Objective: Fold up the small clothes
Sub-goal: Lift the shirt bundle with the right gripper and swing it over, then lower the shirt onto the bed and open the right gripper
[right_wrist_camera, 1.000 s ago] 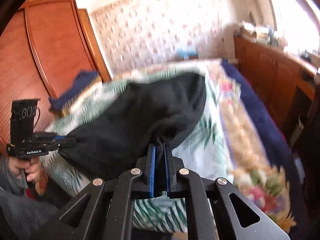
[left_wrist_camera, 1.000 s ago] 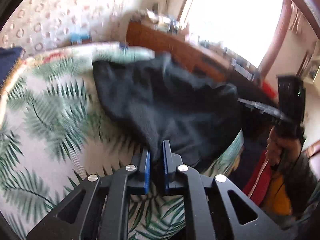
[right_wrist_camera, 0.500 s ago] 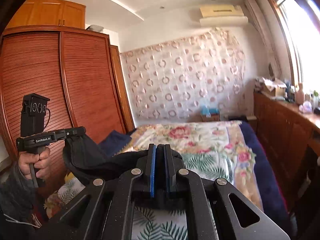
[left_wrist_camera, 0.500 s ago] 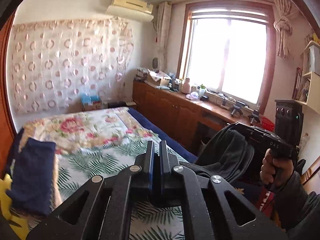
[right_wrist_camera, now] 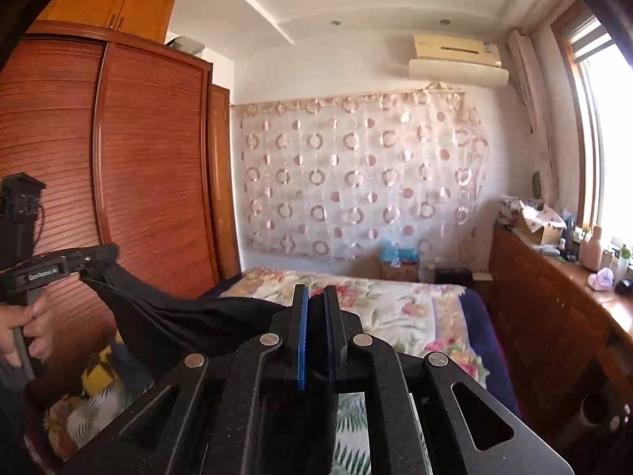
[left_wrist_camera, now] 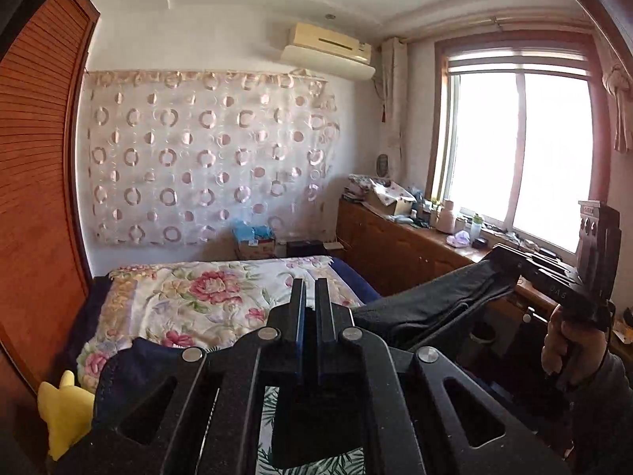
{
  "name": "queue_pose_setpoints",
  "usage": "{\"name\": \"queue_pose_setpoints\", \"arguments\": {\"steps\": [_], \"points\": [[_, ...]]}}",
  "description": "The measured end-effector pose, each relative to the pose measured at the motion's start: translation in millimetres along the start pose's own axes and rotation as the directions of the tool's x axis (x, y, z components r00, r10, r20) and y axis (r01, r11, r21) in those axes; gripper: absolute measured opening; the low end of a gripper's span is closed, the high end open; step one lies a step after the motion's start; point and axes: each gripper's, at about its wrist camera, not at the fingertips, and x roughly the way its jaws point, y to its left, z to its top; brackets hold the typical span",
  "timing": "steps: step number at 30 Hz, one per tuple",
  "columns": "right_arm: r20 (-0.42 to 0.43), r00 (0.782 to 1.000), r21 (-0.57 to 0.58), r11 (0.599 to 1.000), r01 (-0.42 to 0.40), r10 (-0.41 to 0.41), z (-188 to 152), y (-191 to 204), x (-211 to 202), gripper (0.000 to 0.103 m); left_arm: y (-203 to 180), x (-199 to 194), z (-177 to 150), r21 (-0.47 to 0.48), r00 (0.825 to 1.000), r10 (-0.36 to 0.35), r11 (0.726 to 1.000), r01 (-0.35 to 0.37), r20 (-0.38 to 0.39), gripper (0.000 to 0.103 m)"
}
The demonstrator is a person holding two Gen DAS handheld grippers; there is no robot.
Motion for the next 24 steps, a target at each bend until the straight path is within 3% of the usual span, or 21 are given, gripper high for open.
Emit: {"name": "queue_pose_setpoints", "arguments": {"steps": [4,7,9,12,14,16,18,22,24], "points": [[0.021,1.0,-0.016,1.0,-0.008,0.008,12.9,19.0,10.5,0.007,-0.6,-20.0,-14.8,0.051,0.999,0.033,0.998,-0.032,-0.001,0.005],[-0.022,0.999,-0.034,0.998,-0.051,0.05,-23.1,32.9,3.4,0.007,0.4,-25.4,-60.6,0.065,0.997,0.031,0.998,-0.026,-0.069,0.005],[-0.091,0.992,-0.024,0.996,-0.087,0.084,-64.1,31.8,-2.5,0.007,1.5,-33.8,-114.7,0.047,0.99,0.009,0.999,-0.002,-0.14,0.005],[-0.216,0.967,0.035,0.991,-0.131,0.135,-135.3,31.9,-18.6,0.007,-4.5,-41.1,-190.4,0.004,0.965,-0.028,1.0,0.03,-0.259,0.005],[-0.31,0.935,0.087,0.985,-0.15,0.17,-179.6,33.2,-22.9,0.007,-10.3,-41.1,-248.0,-0.036,0.931,-0.046,0.999,0.036,-0.362,0.005],[-0.394,0.902,0.106,0.983,-0.148,0.178,-217.2,38.3,-25.7,0.007,-19.3,-42.4,-283.4,-0.05,0.906,-0.051,0.998,0.033,-0.419,0.005],[-0.448,0.873,0.13,0.98,-0.149,0.192,-240.6,39.9,-30.3,0.007,-22.3,-45.8,-305.4,-0.068,0.889,-0.052,0.997,0.024,-0.455,0.005],[-0.481,0.855,0.141,0.98,-0.144,0.195,-248.1,37.5,-36.4,0.007,-25.3,-53.4,-329.0,-0.063,0.865,-0.022,0.998,-0.011,-0.501,0.005],[-0.492,0.85,0.131,0.982,-0.138,0.185,-252.4,33.6,-41.4,0.007,-23.4,-55.1,-330.3,-0.065,0.864,-0.011,0.998,-0.025,-0.504,0.005]]}}
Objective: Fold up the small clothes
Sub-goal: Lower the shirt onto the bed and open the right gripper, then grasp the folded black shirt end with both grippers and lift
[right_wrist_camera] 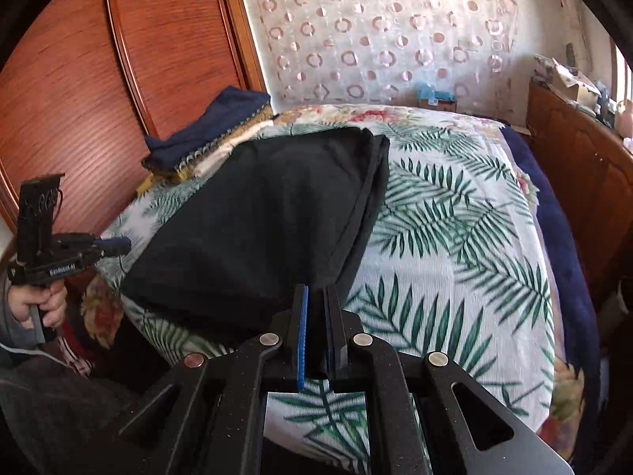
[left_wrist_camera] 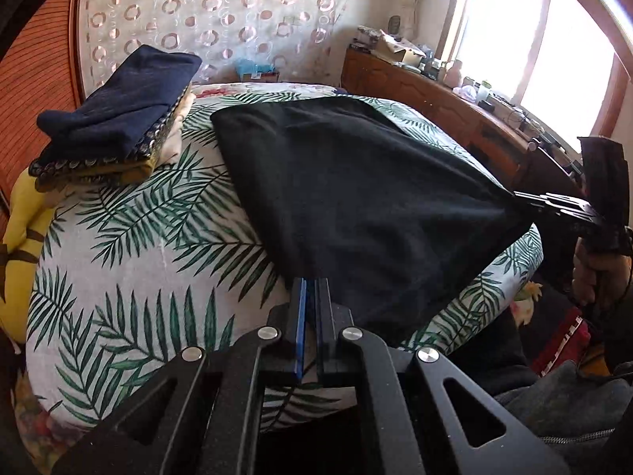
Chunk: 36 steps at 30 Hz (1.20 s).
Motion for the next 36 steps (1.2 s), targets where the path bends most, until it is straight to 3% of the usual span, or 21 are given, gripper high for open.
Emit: {"name": "queue_pose_setpoints", "arguments": {"steps": [6,8,9,10,11,15,22,36], "points": [[-0.011,1.0,0.033,0.999,0.006,-0.005,-7.6,-6.6,-4.1,0.007,6.8,-3.9,-0.2,-0.007,1.0,-0.01,1.0,0.01,0.002,0.005],[-0.007,1.0,0.033,0.999,0.021,-0.021,-5.7,-8.3,-5.5,0.012,7.2,-5.2,3.3,-0.004,1.0,-0.024,1.0,0.024,0.004,0.005],[-0.006,0.999,0.027,0.999,0.039,-0.038,-4.5,-8.5,-7.1,0.014,6.0,-4.7,5.3,0.006,1.0,-0.021,1.0,0.021,0.007,0.013],[0.0,0.999,0.026,0.999,0.044,-0.044,-10.6,-9.1,-10.8,0.017,6.6,-4.5,7.6,0.013,1.0,-0.012,1.0,0.012,0.01,0.034],[0.005,0.999,0.03,0.999,0.045,-0.045,-13.7,-11.0,-13.1,0.02,6.2,-4.2,9.8,0.014,1.0,-0.007,1.0,0.007,0.014,0.043],[0.017,0.998,0.024,0.998,0.055,-0.055,-17.1,-14.6,-9.2,0.027,1.2,-1.9,18.1,0.035,1.0,0.006,0.999,-0.007,0.031,0.066],[0.004,0.998,0.027,0.998,0.058,-0.058,-19.3,-8.2,12.9,0.052,-1.7,7.7,19.2,0.026,0.999,0.026,0.999,-0.026,0.027,0.067],[-0.096,0.991,0.017,0.995,0.095,-0.093,-25.6,0.2,39.5,0.053,0.0,20.6,9.2,0.001,0.999,0.034,0.999,-0.034,-0.012,0.067]]}}
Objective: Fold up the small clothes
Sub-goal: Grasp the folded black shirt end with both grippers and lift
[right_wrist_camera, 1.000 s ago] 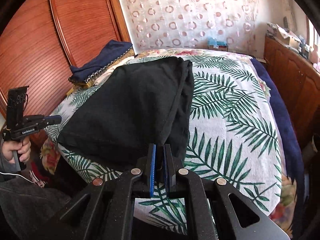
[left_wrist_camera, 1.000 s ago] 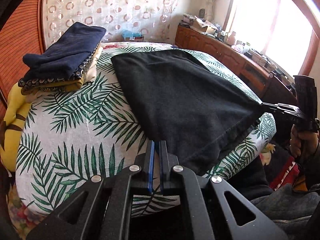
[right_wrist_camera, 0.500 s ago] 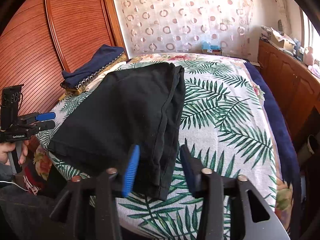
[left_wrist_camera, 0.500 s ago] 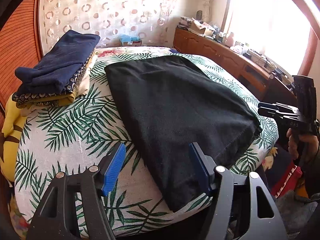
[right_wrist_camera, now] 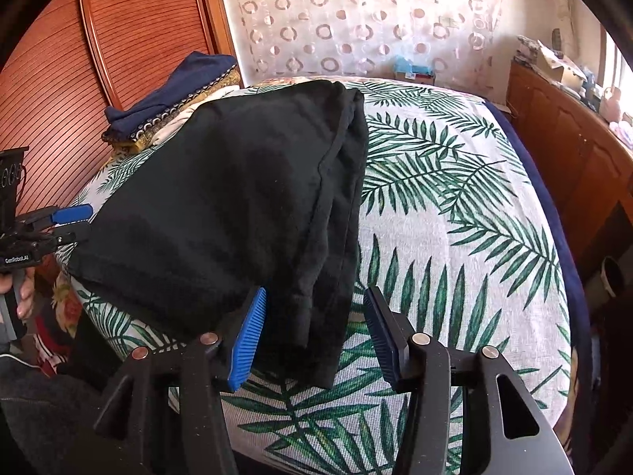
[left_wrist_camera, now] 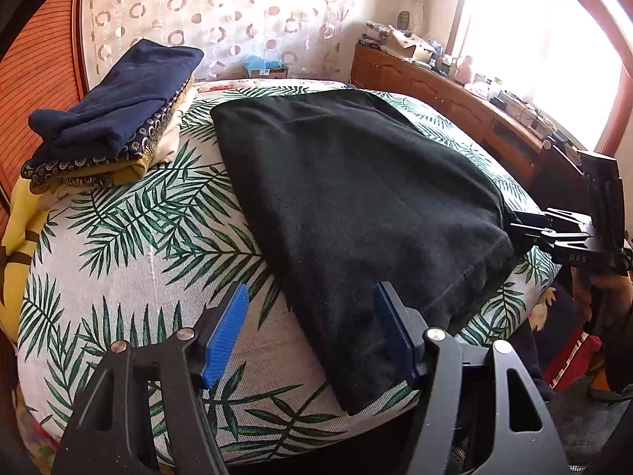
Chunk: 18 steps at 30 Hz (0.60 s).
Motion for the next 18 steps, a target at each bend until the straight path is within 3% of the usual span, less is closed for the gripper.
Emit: {"name": "queue_pose_setpoints", "arguments": {"steps": [5,15,17,18], "points": [[-0.001,1.0,-0.021,1.0,-0.001,0.001,1.4,4.3,1.6,0.052,-0.3,3.5,-4.1,-0.011,1.0,-0.005,1.0,0.005,-0.012,0.067],[-0.018,0.997,-0.043,0.996,-0.078,0.077,3.8,7.4,8.0,0.014,-6.4,6.9,-14.9,-0.015,0.998,-0.058,0.998,0.058,-0.023,0.066],[-0.019,0.996,-0.042,0.995,-0.085,0.084,4.7,8.2,9.4,0.01,-7.8,5.6,-16.1,-0.015,0.996,-0.089,0.996,0.088,-0.023,0.06],[-0.018,0.996,-0.049,0.995,-0.087,0.086,4.9,8.9,9.6,0.009,-8.3,5.1,-16.5,-0.014,0.994,-0.103,0.995,0.103,-0.024,0.052]]}}
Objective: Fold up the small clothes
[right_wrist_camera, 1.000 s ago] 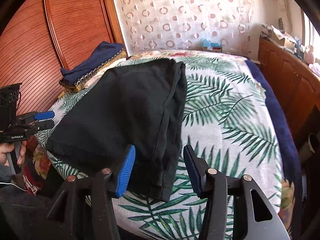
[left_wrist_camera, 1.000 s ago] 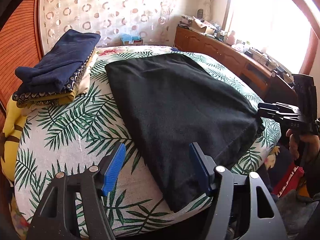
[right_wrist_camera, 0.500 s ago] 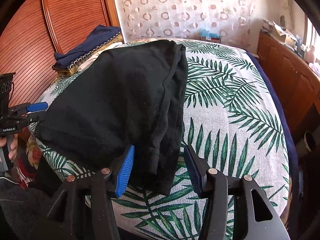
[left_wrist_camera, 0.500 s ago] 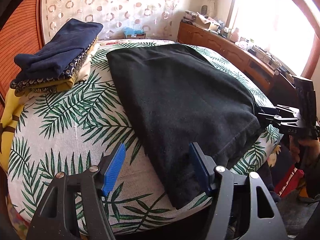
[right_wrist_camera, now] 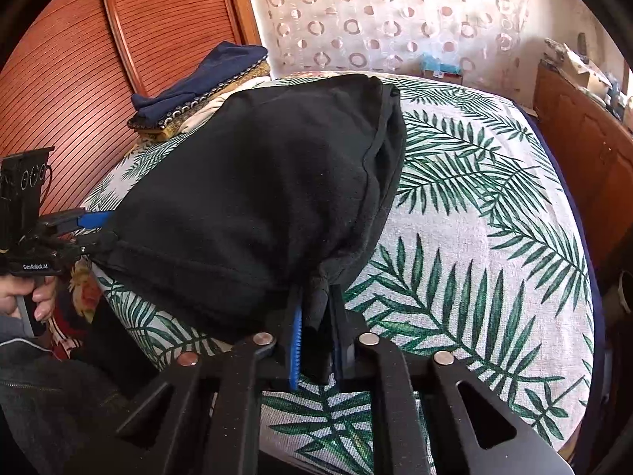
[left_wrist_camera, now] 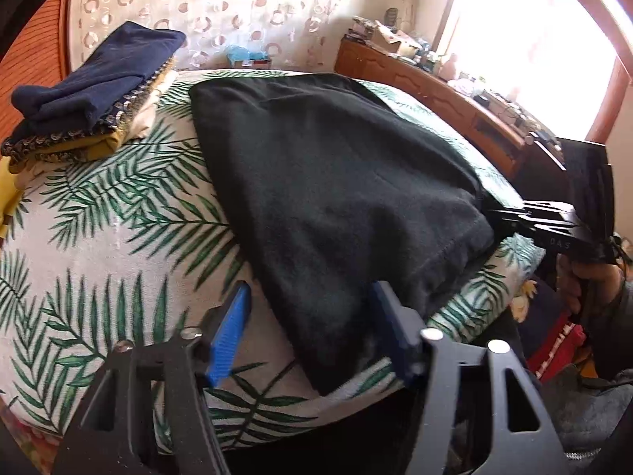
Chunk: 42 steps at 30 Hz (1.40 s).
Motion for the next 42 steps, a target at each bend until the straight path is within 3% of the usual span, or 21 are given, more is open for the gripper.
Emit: {"name": "queue_pose_setpoints", "arguments": {"steps": [2,4,7,15,21,28,38,42], "points": [[0.009,1.0,0.003,1.0,-0.011,0.011,0.9,1.6,-1.0,0.009,-1.4,-1.1,-1.1,0.006,1.0,-0.016,1.0,0.016,-0.005,0.042],[0.034,0.998,0.014,0.999,-0.047,0.046,1.6,1.3,-4.6,0.008,-1.4,-2.2,-1.5,0.01,0.999,-0.041,0.999,0.041,-0.01,0.027],[0.081,0.994,0.026,0.997,-0.076,0.073,5.6,-0.8,-14.0,0.008,-1.9,-5.6,2.5,0.028,0.998,-0.057,0.998,0.057,-0.011,0.015],[0.221,0.972,-0.032,0.997,-0.073,0.078,39.9,0.2,-42.7,0.008,6.4,-49.5,58.2,0.021,0.983,-0.084,0.996,0.082,0.161,0.013],[0.29,0.955,-0.061,0.997,-0.053,0.068,85.6,-8.6,-36.7,0.008,29.7,-46.2,118.9,-0.01,0.969,-0.056,0.998,0.06,0.242,0.013],[0.286,0.958,-0.019,0.999,-0.03,0.035,135.9,-35.4,9.6,0.008,55.8,-13.4,160.6,-0.065,0.97,-0.016,0.997,0.033,0.242,0.013],[0.238,0.97,-0.046,0.998,-0.035,0.045,186.8,-48.2,69.5,0.008,84.0,24.1,179.7,-0.123,0.98,0.029,0.992,-0.005,0.195,0.014],[0.215,0.976,-0.055,0.998,-0.021,0.032,199.0,-53.6,86.4,0.008,83.1,32.6,186.0,-0.095,0.982,0.057,0.995,-0.041,0.181,0.014]]}}
